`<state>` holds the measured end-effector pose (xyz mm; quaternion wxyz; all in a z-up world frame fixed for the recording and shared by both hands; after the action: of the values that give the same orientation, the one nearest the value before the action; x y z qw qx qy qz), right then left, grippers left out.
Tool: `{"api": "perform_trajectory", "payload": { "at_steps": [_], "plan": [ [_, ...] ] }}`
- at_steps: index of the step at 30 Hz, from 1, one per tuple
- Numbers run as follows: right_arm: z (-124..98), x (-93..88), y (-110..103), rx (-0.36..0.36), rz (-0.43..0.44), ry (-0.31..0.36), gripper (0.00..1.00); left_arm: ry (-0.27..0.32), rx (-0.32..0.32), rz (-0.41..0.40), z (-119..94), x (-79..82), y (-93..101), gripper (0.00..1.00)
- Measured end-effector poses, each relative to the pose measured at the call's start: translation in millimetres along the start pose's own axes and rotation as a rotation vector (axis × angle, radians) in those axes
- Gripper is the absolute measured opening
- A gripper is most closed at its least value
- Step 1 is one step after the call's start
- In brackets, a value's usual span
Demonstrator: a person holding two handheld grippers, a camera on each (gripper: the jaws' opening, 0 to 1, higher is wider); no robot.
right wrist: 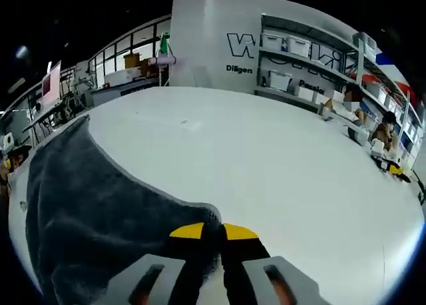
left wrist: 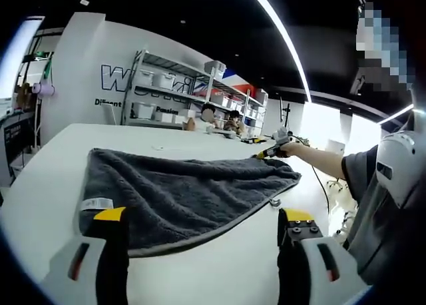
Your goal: Fold the towel on the table until its edges align and the towel forms a compact rectangular stack.
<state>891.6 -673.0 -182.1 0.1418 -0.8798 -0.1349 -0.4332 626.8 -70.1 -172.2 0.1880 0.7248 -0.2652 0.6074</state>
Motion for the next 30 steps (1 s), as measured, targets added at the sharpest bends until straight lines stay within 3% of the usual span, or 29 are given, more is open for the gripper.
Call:
{"api": "perform_trajectory", "payload": {
  "at_steps": [8, 18, 24, 30],
  "plan": [
    [-14.5, 25.6, -2.9, -0.058, -0.023, 0.160, 0.07, 0.003, 0.000, 0.002, -1.4, 0.6, 0.3, 0.97],
    [-30.1, 65.6, 17.0, -0.136, -0.024, 0.370, 0.06, 0.009, 0.005, 0.002, -5.2, 0.5, 0.7, 0.97],
    [-31.2, 78.0, 28.8, -0.165, -0.038, 0.399, 0.06, 0.011, 0.008, 0.002, -7.3, 0.7, 0.7, 0.97],
    [-23.0, 75.4, 35.1, -0.194, -0.038, 0.364, 0.06, 0.013, 0.011, 0.002, -9.5, 1.1, 0.3, 0.97]
  ]
}}
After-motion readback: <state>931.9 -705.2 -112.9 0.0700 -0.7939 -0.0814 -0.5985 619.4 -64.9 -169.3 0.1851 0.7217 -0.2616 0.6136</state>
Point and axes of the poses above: the point that each gripper's makers call its tool centre point, and the gripper's own axes: z roughly forward along the fingers, y roughly to its right, x roughly out of its top, the point moved 9 cm from there along -z, roughly backward along the fingers, and after that the axes turned 14 degrees about z, right-handed, at the moved point
